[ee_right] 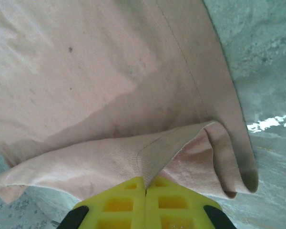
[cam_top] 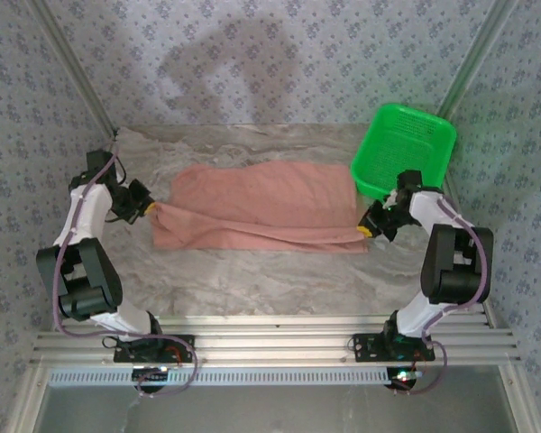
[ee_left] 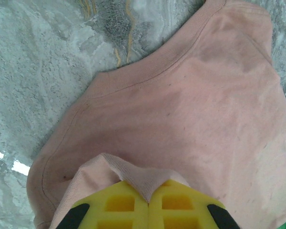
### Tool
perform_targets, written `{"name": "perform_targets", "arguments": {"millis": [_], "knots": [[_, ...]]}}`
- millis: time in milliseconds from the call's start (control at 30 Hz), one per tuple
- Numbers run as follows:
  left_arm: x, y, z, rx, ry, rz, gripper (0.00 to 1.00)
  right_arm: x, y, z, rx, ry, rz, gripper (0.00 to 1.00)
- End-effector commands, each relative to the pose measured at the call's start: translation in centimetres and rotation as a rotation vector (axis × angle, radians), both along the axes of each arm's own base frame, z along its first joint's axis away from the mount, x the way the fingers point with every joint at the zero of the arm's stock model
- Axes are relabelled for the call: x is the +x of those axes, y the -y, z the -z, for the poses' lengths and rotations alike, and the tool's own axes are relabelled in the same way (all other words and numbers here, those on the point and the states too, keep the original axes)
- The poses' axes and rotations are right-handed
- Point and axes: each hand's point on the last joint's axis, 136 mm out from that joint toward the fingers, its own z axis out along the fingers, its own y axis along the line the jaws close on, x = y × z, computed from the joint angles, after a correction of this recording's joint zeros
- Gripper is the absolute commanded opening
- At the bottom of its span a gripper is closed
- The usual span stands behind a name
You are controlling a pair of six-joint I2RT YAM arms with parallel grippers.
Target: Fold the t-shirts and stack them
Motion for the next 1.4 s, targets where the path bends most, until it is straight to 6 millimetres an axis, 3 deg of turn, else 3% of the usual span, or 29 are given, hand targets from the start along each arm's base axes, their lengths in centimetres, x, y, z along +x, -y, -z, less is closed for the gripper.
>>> {"name": "perform_targets", "arguments": {"millis": [0, 267, 1200, 1233, 1367], "knots": [[0.5, -0.7, 0.4, 0.011, 0.006, 0.008, 0.00, 0.5, 0.3, -0.1, -0.029, -0.005, -0.012, 0.04], [1.5, -0.8, 1.2, -0.005, -0.001, 0.016, 0.00, 1.4, 0.4, 0.1, -0.041, -0.006, -0.012, 0.04], [8.3, 1.4, 3.1, -0.041, 0.003, 0.166, 0.00, 2.3, 0.5, 0.2, -0.049, -0.005, -0.016, 0.11], [8.4, 1.5, 3.2, -0.042, 0.005, 0.172, 0.04, 2.2, 0.5, 0.3, -0.050, -0.007, -0.016, 0.14], [9.5, 1.5, 1.8, -0.054, 0.066, 0.161, 0.37, 3.0, 0.4, -1.2, -0.055, 0.053, -0.021, 0.31]]}}
